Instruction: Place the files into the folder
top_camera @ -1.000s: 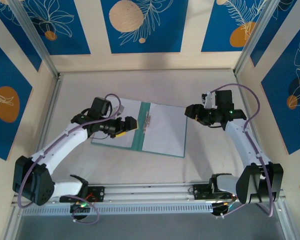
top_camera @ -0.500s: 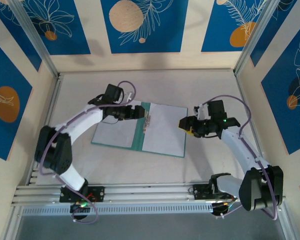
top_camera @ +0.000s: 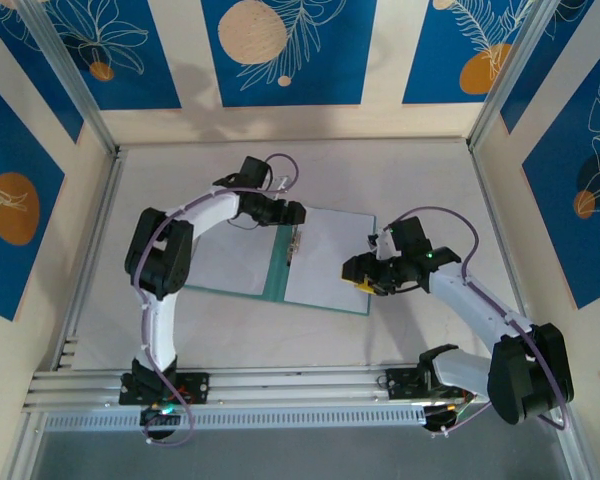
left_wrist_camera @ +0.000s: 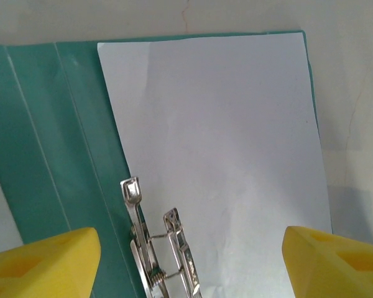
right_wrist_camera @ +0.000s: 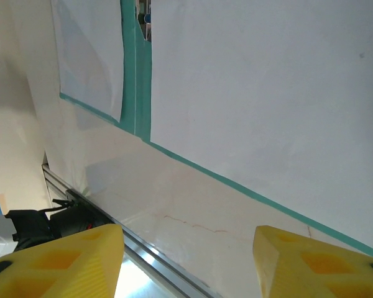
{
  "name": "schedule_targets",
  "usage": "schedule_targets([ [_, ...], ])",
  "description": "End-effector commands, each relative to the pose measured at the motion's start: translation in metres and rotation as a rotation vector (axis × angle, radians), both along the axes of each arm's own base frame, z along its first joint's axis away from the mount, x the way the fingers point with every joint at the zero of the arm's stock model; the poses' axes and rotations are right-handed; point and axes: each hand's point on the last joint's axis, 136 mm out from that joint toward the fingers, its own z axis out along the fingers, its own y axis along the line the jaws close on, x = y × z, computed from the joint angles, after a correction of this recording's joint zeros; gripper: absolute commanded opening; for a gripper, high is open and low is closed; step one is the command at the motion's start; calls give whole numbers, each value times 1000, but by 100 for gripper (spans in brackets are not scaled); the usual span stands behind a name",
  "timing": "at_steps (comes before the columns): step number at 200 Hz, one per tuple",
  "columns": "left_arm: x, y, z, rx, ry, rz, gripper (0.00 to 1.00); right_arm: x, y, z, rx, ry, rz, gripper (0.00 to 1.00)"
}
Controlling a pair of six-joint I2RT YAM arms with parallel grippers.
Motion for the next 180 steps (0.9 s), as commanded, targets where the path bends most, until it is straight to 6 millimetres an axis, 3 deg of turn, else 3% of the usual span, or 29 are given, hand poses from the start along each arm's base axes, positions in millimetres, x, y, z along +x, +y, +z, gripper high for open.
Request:
schedule_targets([
  [1,10,-10,5,-44,-25,-53,77,-2,0,-1,-6,6,-13,58],
  [79,20,-20,-20,-42,18,-85,87,-3,1,0,-15,3,-3,58],
  [180,11,-32,-10,-122,50,-129,88,-4,0,-3,-26,12,-2,58],
])
